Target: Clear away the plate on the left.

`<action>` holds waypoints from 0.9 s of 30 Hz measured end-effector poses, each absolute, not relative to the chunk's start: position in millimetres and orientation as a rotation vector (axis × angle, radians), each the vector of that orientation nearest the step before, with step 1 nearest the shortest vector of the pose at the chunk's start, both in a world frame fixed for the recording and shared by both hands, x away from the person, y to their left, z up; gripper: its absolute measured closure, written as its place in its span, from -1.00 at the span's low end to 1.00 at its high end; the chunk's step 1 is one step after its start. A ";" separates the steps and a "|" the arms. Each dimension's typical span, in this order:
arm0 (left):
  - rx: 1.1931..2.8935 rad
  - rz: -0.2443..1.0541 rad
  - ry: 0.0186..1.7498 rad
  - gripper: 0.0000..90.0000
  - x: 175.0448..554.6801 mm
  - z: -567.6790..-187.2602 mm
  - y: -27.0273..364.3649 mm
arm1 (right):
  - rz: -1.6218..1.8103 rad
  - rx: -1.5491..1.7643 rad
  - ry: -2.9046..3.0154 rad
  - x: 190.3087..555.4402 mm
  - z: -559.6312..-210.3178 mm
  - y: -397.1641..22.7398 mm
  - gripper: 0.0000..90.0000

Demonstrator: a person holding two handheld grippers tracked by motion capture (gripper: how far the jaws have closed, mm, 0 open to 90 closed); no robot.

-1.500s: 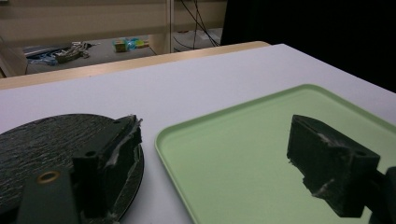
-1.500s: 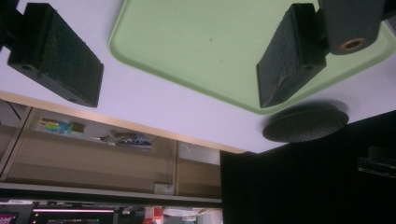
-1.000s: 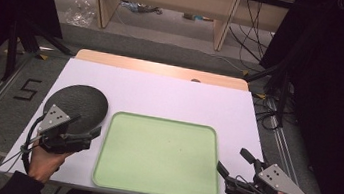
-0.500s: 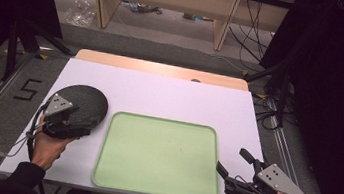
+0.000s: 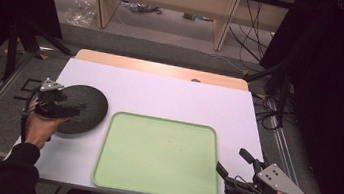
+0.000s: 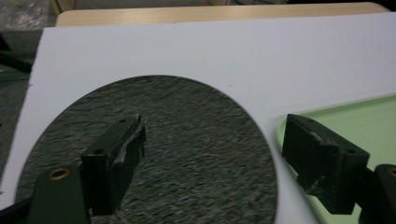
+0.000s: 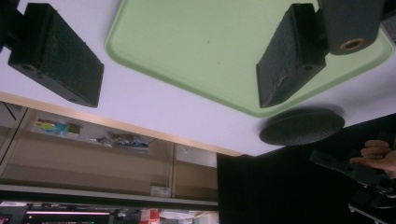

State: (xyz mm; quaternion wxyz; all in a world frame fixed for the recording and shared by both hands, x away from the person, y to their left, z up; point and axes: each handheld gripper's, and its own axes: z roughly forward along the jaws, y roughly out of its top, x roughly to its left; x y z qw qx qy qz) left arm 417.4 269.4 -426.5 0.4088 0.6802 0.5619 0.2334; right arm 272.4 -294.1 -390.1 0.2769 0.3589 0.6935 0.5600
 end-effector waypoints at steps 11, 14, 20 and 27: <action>1.622 0.531 1.579 -0.49 433.5 -435.0 318.0 | 1.502 0.964 1.878 272.1 -389.7 -293.9 -0.65; 1.585 0.510 1.619 -0.48 435.9 -438.0 330.7 | 1.503 0.953 1.883 272.4 -389.9 -293.5 -0.65; 1.573 0.449 1.695 -0.46 446.6 -449.1 345.2 | 1.521 0.945 1.867 272.8 -390.5 -292.5 -0.65; 1.567 0.407 1.736 -0.41 455.8 -459.5 356.0 | 1.498 0.958 1.889 271.9 -389.4 -294.1 -0.65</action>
